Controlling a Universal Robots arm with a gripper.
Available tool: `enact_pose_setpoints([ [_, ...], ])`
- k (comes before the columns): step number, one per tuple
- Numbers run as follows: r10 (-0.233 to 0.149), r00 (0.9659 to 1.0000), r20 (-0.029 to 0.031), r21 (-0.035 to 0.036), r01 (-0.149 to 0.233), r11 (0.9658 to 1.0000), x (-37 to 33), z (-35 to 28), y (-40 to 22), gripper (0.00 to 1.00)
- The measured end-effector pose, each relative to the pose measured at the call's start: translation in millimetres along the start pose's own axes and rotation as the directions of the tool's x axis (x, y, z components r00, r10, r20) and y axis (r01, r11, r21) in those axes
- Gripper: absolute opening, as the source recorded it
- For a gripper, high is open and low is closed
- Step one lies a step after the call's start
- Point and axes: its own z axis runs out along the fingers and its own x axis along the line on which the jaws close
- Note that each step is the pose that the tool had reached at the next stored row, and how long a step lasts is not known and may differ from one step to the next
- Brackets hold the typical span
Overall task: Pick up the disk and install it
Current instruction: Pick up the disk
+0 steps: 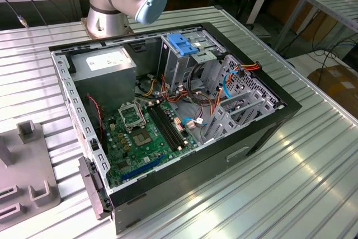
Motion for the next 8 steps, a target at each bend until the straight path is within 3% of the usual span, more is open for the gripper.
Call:
enact_pose_setpoints([
  [8, 0.0, 1.0, 0.0, 0.0, 0.0, 1.0, -0.2, 0.0, -7.0, 0.37],
])
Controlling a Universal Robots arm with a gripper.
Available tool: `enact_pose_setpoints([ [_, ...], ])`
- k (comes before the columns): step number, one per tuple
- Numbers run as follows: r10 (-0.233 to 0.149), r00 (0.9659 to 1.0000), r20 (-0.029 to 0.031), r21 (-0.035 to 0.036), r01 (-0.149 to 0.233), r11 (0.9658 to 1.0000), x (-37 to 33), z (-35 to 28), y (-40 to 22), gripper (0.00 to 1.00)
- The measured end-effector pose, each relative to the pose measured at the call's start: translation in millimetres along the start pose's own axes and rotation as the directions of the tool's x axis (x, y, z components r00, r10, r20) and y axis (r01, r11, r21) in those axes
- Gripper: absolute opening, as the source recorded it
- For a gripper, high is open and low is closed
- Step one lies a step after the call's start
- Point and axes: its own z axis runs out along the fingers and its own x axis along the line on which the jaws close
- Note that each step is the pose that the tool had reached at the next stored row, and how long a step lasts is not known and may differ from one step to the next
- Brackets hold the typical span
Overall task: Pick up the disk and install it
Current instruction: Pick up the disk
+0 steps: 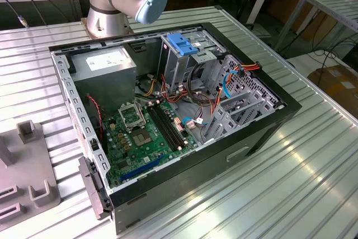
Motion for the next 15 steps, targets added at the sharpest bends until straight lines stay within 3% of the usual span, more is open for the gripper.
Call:
enact_pose_setpoints([
  [15, 0.0, 1.0, 0.0, 0.0001, 0.0, 1.0, -0.4, 0.1, -14.7, 0.37],
])
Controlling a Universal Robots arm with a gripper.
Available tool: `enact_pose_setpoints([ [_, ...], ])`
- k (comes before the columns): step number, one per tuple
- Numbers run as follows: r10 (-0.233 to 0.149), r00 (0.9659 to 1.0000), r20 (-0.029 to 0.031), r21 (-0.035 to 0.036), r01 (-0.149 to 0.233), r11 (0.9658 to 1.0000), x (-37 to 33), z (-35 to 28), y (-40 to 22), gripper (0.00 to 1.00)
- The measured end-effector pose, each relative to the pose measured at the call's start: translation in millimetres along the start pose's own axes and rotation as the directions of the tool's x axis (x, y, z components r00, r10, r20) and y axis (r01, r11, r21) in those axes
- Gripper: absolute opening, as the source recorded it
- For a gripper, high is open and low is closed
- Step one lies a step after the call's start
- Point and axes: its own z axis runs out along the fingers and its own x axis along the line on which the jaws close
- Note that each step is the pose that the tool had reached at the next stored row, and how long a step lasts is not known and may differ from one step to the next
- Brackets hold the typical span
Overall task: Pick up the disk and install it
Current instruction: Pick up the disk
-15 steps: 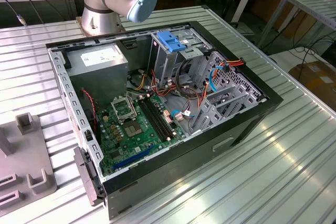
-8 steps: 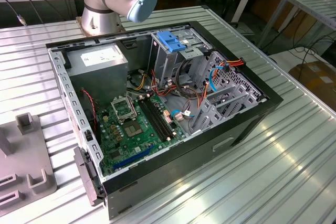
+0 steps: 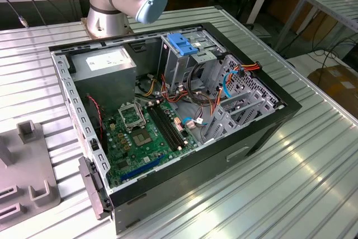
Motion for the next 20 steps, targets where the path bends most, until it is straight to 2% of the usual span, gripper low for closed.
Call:
enact_pose_setpoints([
  [20, 0.0, 1.0, 0.0001, 0.0, 0.0, 1.0, -0.5, 0.1, -18.8, 0.37],
])
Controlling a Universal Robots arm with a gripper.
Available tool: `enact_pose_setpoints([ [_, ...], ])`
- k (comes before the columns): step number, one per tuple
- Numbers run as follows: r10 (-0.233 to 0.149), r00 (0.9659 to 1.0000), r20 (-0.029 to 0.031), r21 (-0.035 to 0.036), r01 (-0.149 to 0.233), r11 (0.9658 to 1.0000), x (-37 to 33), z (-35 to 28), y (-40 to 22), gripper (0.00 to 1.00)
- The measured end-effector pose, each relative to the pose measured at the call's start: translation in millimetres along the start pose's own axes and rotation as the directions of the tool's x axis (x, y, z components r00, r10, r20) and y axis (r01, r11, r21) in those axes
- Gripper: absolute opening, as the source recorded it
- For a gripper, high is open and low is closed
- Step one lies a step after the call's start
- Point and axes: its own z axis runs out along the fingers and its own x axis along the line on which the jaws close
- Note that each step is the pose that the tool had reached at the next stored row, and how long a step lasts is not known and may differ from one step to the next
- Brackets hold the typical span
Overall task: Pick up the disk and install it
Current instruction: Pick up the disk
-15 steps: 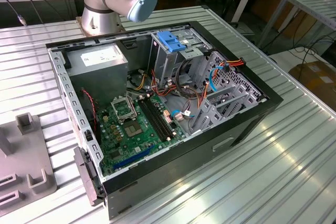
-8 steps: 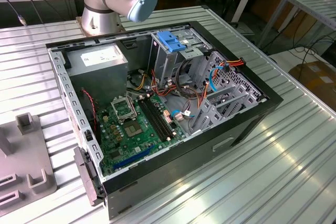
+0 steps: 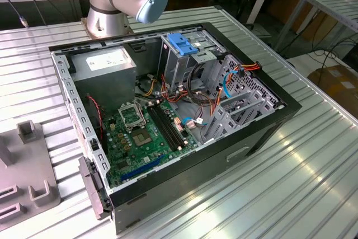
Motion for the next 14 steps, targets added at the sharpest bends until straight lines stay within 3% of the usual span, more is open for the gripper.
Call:
enact_pose_setpoints([
  [14, 0.0, 1.0, 0.0, 0.0, 0.0, 1.0, -0.2, 0.1, -8.5, 0.37],
])
